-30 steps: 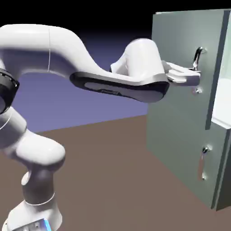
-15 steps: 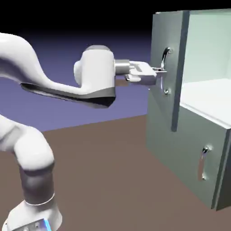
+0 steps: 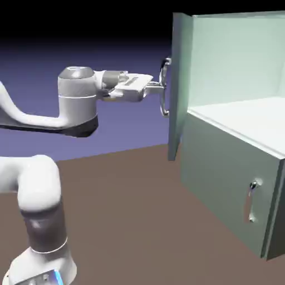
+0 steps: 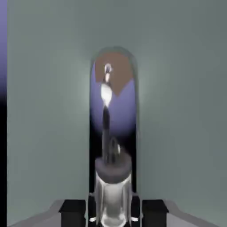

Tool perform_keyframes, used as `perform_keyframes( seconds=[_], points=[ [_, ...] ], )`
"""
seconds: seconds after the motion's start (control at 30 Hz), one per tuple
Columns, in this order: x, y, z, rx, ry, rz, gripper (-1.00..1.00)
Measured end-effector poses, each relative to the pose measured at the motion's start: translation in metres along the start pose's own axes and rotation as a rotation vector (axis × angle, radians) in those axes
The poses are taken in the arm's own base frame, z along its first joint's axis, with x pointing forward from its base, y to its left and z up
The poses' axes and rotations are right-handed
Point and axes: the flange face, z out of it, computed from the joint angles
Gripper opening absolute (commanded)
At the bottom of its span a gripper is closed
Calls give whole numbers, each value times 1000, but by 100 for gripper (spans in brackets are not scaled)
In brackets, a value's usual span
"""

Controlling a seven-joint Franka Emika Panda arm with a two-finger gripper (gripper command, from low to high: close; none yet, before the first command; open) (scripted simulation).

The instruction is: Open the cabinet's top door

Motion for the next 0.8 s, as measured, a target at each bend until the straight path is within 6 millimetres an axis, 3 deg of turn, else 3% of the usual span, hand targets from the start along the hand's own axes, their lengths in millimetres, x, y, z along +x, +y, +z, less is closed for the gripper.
perform_keyframes(
  seconds=[0.43, 0.8],
  points=[
    [32, 33, -109, 164, -161, 3, -100],
    [85, 87, -210, 337, -334, 3, -100]
  ],
)
